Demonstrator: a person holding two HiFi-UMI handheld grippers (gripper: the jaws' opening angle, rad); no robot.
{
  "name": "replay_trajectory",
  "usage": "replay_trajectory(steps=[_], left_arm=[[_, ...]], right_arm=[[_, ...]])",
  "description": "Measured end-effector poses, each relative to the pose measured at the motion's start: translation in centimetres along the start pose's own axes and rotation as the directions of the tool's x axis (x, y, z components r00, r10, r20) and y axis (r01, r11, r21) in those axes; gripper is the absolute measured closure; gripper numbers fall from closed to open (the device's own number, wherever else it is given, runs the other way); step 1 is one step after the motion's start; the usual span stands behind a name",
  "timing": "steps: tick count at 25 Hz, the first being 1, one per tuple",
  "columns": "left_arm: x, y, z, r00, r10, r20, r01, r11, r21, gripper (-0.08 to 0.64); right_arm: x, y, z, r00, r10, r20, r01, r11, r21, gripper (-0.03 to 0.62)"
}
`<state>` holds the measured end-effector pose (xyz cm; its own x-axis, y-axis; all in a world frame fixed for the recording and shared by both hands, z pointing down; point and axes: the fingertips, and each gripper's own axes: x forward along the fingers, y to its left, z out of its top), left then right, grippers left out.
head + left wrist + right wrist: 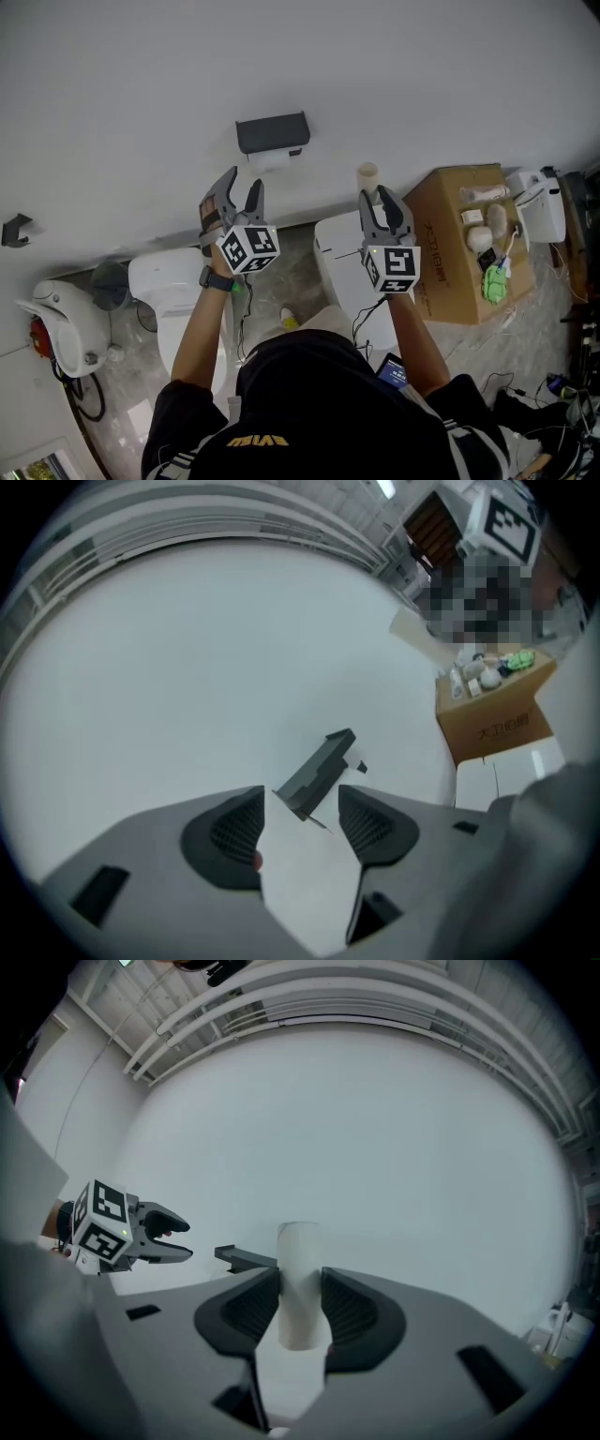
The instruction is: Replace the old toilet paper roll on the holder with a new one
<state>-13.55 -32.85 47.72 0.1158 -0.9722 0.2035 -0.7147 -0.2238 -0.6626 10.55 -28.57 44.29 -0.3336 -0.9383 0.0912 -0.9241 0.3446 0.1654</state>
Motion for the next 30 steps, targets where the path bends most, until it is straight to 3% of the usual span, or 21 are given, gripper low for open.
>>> replay_trajectory(steps=[3,7,11,16,21,25,27,30], left_arm=[[-2.3,1.0,0.5,0.999,-0.003,0.033,0.007,0.994,-0.109,0.304],[-5.7,2.1,0.1,0.999,0.036,0.037,-0.028,0.983,-0.180,0.307],[-8.2,3.7,-0.4,0.996,0.071,0.047,-0.054,0.954,-0.296,0.313],[-11.0,4.8,-2.5,0.993,0.099,0.064,-0.073,0.943,-0.326,0.329],[-12.7,6.6,-3.7,0.986,0.151,0.073,-0.103,0.888,-0.448,0.441],[-14.1,7.5,-3.9,0.978,0.198,0.064,-0.142,0.859,-0.493,0.476],[-14.6,7.6,-4.1,0.976,0.205,0.069,-0.138,0.837,-0.530,0.528],[-14.9,7.7,-4.3,0.976,0.198,0.086,-0.118,0.821,-0.558,0.540]], right_arm=[[0.0,0.1,0.7,1.000,-0.001,0.017,0.001,1.000,-0.002,0.453],[-0.3,0.6,1.3,1.000,0.010,0.017,-0.010,1.000,0.007,0.454],[-0.6,1.4,2.5,0.998,0.037,0.049,-0.038,0.999,0.004,0.455],[-1.5,2.3,3.6,0.995,0.066,0.070,-0.067,0.998,0.008,0.456],[-1.6,2.8,3.9,0.994,0.080,0.081,-0.081,0.997,0.015,0.456],[-1.8,2.5,4.1,0.994,0.076,0.080,-0.078,0.997,0.015,0.457],[-1.7,2.4,4.3,0.994,0.075,0.083,-0.076,0.997,0.018,0.457],[-1.7,2.4,4.6,0.993,0.077,0.092,-0.079,0.997,0.019,0.457]])
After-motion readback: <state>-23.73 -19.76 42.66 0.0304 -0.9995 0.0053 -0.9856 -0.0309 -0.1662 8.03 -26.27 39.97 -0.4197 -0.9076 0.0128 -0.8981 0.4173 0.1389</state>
